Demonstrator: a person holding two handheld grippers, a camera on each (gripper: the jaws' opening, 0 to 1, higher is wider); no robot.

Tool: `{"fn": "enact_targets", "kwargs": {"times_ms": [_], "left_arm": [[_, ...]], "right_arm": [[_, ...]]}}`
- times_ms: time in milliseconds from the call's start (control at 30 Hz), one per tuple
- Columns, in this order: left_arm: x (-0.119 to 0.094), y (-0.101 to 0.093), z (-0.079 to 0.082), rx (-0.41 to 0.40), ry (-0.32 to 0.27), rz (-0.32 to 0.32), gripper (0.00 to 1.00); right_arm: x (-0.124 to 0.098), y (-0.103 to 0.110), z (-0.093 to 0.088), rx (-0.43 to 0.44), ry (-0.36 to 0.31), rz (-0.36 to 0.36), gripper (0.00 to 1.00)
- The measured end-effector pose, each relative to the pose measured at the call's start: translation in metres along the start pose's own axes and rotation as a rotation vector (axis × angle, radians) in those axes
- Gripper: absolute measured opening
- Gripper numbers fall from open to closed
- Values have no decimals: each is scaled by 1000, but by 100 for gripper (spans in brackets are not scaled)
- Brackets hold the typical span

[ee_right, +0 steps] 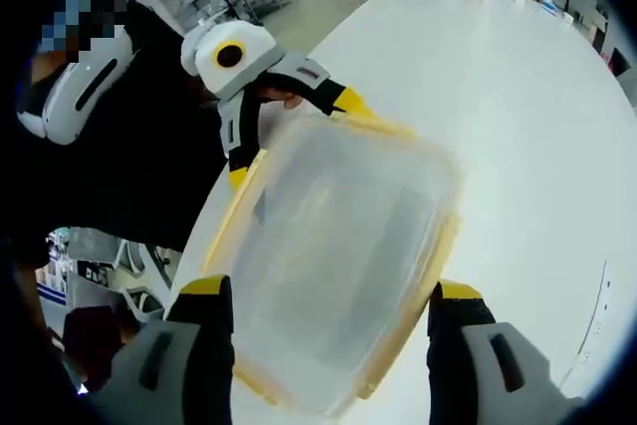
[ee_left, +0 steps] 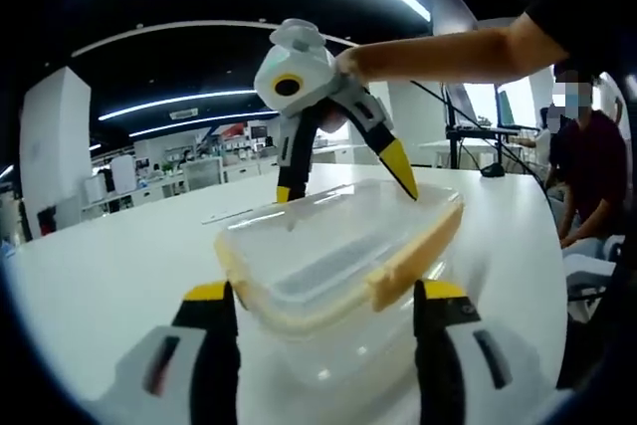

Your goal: Snap each plastic latch of the storage box into its locked position after aligning the lid with the box until every specified latch is closed and the lid sits flush.

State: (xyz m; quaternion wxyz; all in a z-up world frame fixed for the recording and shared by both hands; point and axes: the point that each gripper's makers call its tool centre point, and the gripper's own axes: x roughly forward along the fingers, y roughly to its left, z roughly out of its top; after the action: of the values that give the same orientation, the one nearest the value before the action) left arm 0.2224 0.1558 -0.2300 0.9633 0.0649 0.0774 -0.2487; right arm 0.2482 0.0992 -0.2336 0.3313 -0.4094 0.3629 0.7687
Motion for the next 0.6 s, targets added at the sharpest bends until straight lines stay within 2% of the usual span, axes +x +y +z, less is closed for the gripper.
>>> {"fn": "enact_targets", "kwargs": {"times_ms": [367, 500, 600], "left_arm": [[0, 1, 0, 5, -2, -6, 71], [3, 2, -1, -5, -1, -20, 71], [4, 2, -1, -3, 9, -27, 72]], "right_arm": [[-1, -4, 1, 36, 101, 23, 68], [-2, -8, -1, 44, 174, 34, 62], [-3, -11, -2, 51, 200, 46, 60]]}}
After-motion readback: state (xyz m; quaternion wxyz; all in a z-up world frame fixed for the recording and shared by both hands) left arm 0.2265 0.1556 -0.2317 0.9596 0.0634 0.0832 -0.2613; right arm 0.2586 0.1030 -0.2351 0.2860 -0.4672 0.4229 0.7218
